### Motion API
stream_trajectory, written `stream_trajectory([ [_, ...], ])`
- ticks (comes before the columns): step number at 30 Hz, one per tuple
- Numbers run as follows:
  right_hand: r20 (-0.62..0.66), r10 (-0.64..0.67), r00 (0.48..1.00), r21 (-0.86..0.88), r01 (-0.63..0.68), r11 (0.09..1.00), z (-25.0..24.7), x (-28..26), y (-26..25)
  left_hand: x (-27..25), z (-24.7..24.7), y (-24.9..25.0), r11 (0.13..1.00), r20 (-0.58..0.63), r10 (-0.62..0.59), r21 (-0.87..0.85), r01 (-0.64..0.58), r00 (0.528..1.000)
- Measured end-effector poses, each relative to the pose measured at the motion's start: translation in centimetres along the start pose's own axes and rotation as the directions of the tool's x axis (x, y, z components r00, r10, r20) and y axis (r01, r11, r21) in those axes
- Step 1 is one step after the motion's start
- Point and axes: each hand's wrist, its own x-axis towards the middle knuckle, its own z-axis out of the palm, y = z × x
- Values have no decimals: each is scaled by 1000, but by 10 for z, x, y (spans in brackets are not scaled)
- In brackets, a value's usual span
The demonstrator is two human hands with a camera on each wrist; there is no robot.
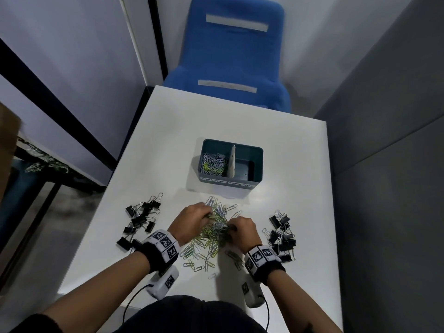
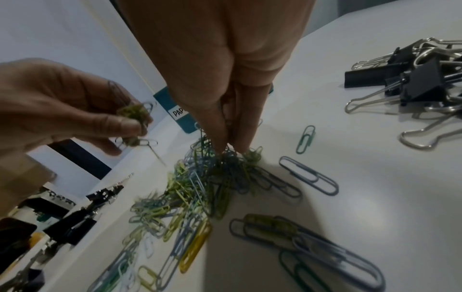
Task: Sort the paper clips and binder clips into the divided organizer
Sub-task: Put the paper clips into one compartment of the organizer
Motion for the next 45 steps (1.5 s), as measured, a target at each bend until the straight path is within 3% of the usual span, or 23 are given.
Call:
stream_trajectory([
  [3,-18,-15,1000,15,16,1000,-7,-4,-1,19,-27,23,997,-100,3,-77,-11,995],
  [10,-71,-58,996,42,61,997,-38,-9,-18,90,-87,44,997,-315,-6,-77,-20,949],
  [14,-119,-95,988,26,98,995,-71,0,-34,105,-96,42,995,-250,-89,-56,77,964],
  [19,-202,-156,967,22,164,986,-116,32,-57,76,-75,30,982,-233,-155,71,176,960],
  [23,-283,-144,948,5,152,988,-141,73,-74,37,-45,13,966,-105,-205,137,218,973],
  [26,-243,-137,960,12,144,989,-152,92,-80,8,-24,2,945,2,-219,248,212,976],
  [31,-231,-121,965,30,131,991,-143,83,-66,-31,6,-24,896,143,-315,370,245,938],
  [36,20,-104,994,-69,105,992,-77,25,-26,-53,24,-49,893,242,-373,357,275,896],
  [40,261,52,964,-231,10,973,-21,-14,15,-59,35,-49,914,277,-247,384,129,929],
  [42,319,112,941,-240,-34,970,-5,-30,26,-60,42,-46,925,298,-187,375,65,936],
  [45,369,143,918,-240,-54,969,14,-46,33,-56,51,-42,943,275,-177,322,83,945],
])
